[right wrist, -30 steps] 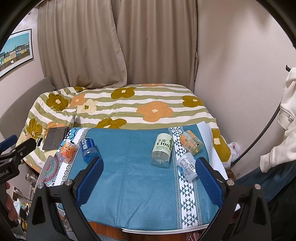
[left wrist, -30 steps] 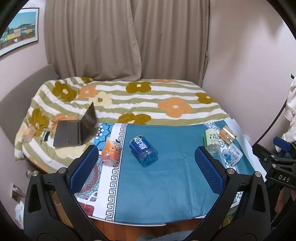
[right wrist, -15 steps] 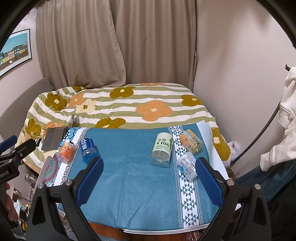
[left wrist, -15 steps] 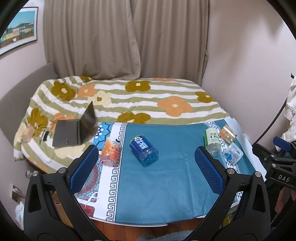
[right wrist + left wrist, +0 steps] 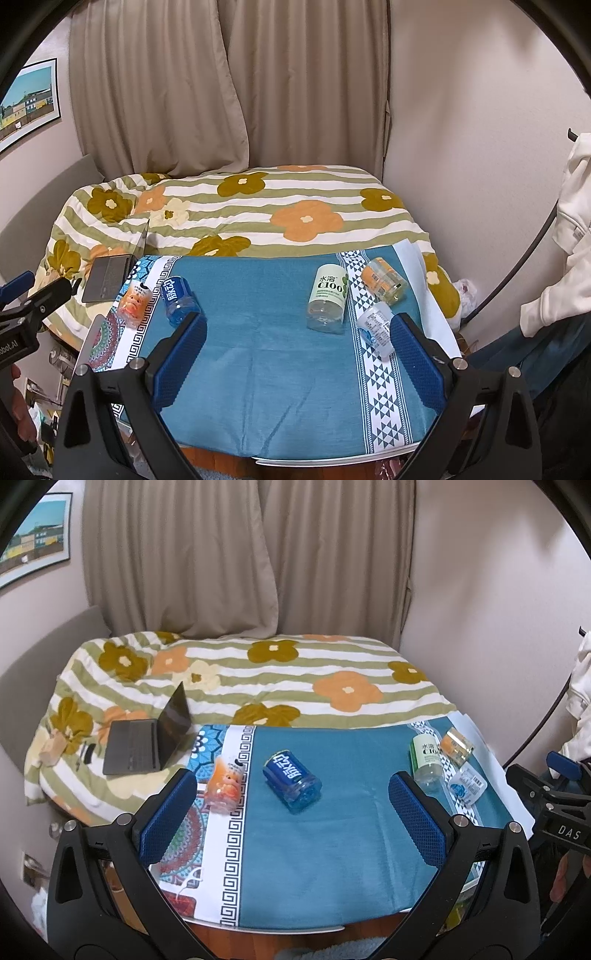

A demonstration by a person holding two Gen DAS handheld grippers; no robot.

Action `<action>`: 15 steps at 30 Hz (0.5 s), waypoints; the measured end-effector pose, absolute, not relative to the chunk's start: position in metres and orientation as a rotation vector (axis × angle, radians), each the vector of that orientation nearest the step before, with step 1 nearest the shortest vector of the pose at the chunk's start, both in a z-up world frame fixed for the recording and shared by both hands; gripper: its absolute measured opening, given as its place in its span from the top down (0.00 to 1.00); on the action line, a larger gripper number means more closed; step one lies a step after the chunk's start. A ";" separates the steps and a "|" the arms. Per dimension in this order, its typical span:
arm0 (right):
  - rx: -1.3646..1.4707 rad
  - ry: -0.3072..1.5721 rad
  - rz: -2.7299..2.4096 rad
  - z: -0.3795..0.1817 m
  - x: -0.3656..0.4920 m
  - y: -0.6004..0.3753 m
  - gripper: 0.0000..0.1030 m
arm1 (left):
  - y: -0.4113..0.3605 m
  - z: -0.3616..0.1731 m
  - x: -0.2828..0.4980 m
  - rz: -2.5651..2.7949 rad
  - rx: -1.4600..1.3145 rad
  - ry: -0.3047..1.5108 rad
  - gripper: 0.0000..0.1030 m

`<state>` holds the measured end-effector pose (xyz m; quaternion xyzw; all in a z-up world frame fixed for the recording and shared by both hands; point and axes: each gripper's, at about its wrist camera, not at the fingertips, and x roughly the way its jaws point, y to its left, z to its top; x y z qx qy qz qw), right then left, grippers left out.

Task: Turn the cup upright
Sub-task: 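Move the right tool to the clear orange-labelled cup and close on it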

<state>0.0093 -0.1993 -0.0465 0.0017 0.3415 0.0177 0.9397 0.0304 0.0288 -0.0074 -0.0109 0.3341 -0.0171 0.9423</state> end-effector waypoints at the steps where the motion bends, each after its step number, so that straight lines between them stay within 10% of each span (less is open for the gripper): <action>1: 0.006 0.697 0.032 -0.047 0.011 -0.201 0.04 | 0.031 -0.008 0.033 -0.041 -0.018 0.687 0.00; 15: 0.030 0.764 0.009 -0.068 0.044 -0.257 0.04 | 0.005 -0.037 0.080 -0.084 -0.006 0.787 0.00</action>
